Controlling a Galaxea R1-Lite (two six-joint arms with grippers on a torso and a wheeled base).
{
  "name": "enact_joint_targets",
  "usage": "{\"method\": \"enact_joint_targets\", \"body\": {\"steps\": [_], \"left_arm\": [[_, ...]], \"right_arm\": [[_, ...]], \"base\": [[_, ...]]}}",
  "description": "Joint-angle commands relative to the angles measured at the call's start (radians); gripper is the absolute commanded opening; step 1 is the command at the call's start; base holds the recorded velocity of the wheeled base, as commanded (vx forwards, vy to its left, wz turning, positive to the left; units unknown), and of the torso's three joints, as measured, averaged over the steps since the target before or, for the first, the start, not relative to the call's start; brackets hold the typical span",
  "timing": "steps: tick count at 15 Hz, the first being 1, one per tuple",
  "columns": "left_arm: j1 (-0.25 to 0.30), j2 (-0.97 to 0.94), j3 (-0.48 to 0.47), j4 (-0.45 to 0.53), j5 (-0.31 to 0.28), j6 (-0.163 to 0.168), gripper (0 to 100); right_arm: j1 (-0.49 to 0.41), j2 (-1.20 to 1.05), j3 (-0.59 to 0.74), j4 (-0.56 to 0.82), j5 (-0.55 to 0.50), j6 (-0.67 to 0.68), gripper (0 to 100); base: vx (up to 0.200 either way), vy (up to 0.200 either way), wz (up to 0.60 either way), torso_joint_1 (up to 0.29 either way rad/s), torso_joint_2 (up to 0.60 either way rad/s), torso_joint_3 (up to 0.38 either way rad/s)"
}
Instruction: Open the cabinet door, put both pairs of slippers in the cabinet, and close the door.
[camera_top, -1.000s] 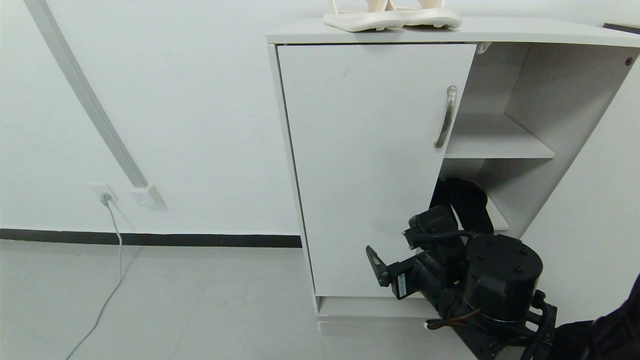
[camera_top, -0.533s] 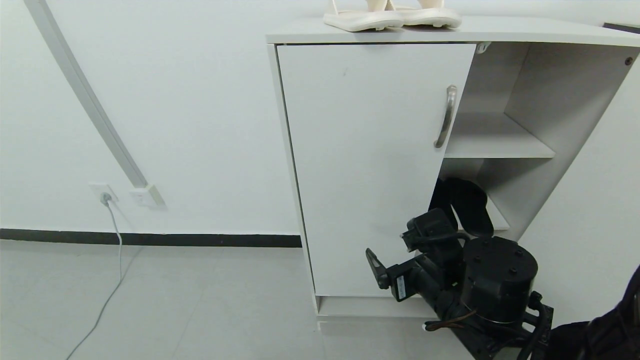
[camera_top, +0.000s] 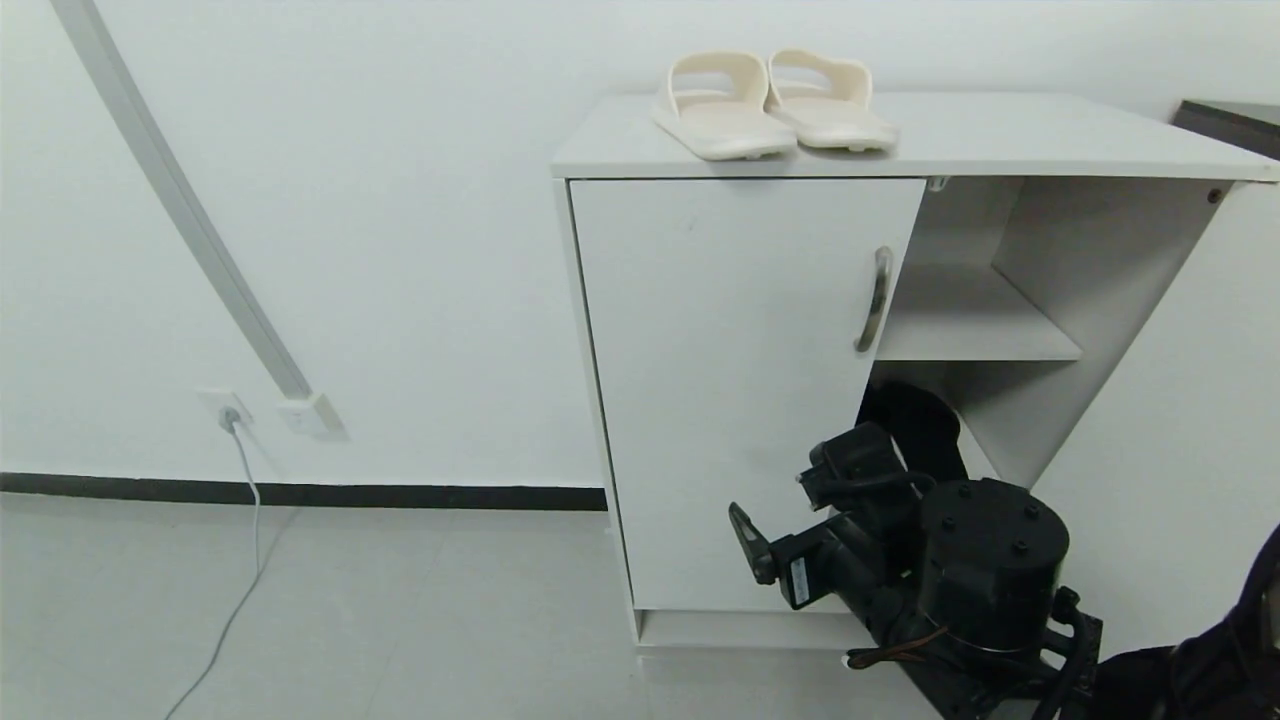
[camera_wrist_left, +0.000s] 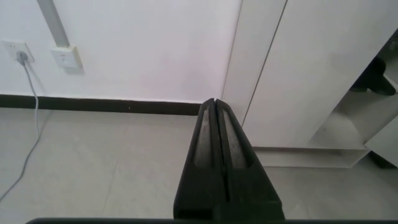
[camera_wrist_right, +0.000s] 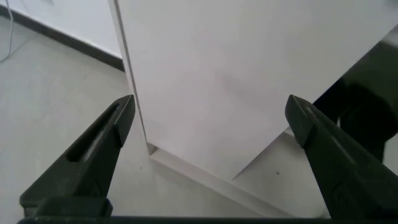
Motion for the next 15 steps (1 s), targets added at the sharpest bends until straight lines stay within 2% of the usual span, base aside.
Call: {"method": "enact_joint_targets", "body": {"steps": [1,7,15], "left_arm": [[0.001,0.001,0.0,0.0,0.0,0.0,0],[0.001,0.0,0.0,0.0,0.0,0.0,0],[0.001,0.001,0.0,0.0,0.0,0.0,0]], "right_arm": [[0.0,0.003,0.0,0.0,0.001,0.0,100],[0.0,0.012,-0.003,-0.002,0.001,0.0,100],[-0.001,0.015,-0.001,-0.002,0.001,0.0,100]], "base": [[0.0,0.0,0.0,0.105,-0.46,-0.354],[0.0,0.0,0.0,0.128,-0.46,-0.339],[0.0,0.0,0.0,0.179,-0.49,-0.314]]}}
